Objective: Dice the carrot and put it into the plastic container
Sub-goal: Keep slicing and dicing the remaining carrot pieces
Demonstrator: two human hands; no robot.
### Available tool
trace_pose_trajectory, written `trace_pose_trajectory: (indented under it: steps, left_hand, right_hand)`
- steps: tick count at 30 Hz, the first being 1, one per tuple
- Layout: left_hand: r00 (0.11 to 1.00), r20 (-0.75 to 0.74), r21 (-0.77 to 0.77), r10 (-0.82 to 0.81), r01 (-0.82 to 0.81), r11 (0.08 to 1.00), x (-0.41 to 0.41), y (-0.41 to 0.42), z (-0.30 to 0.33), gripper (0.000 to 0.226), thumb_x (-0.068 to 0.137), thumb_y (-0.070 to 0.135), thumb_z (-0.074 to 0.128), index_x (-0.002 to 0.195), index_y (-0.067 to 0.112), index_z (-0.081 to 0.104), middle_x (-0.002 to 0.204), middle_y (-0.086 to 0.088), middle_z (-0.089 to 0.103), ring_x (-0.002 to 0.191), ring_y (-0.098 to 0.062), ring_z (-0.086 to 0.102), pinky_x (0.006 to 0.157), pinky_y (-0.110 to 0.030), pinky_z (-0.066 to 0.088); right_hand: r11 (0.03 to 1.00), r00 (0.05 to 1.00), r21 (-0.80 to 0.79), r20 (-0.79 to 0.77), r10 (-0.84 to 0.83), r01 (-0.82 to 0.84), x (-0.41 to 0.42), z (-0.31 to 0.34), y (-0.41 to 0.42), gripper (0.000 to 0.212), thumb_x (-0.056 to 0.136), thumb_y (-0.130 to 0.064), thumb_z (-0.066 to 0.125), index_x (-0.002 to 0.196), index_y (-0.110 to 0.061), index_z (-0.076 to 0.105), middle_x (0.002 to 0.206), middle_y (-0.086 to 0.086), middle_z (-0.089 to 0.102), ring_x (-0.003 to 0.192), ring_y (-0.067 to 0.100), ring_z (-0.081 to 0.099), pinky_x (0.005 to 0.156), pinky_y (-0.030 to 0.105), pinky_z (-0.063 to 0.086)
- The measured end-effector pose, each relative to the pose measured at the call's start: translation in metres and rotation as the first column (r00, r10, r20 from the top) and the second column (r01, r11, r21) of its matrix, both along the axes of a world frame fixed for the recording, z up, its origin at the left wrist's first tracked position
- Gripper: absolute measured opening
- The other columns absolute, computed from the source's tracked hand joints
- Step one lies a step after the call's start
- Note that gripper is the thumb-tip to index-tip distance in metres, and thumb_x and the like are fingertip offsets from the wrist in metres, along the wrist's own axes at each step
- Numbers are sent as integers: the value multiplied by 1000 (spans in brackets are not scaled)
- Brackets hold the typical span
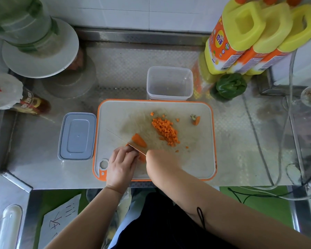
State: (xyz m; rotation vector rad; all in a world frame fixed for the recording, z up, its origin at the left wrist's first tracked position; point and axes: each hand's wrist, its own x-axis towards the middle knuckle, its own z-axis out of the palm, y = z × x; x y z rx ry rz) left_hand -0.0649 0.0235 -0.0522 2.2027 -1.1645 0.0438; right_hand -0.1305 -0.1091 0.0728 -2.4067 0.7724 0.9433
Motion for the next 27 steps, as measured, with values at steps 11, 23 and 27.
trace_pose_trajectory:
  steps: [11, 23, 27]
  left_hand:
    - [1000, -16, -29, -6, 5, 1000, 0, 2, -6, 11, 89, 18, 63, 97, 14, 68, 106, -2, 59, 99, -29, 52, 90, -37, 44]
    - [999, -7, -32, -36, 35, 999, 1, 2, -7, 10, 96, 22, 55, 103, 17, 61, 107, -5, 61, 98, -30, 55, 88, -38, 47]
    - [999, 13, -37, -35, 36, 999, 2, 2, -5, 10, 96, 21, 54, 102, 16, 61, 106, -5, 59, 97, -30, 53, 87, -38, 46]
  right_hand:
    - [994, 995, 35, 5, -103, 103, -2, -18, 0, 16, 92, -2, 47, 97, -12, 58, 88, 8, 60, 88, 31, 61, 65, 31, 39]
    - [984, 984, 55, 44, -173, 170, -11, -41, 0, 16, 96, -9, 46, 108, -6, 56, 94, 12, 62, 91, 32, 63, 63, 32, 41]
    - [993, 992, 42, 54, -114, 112, -11, -42, 1, 19, 97, -9, 45, 114, -5, 51, 101, 13, 64, 91, 32, 64, 63, 32, 40]
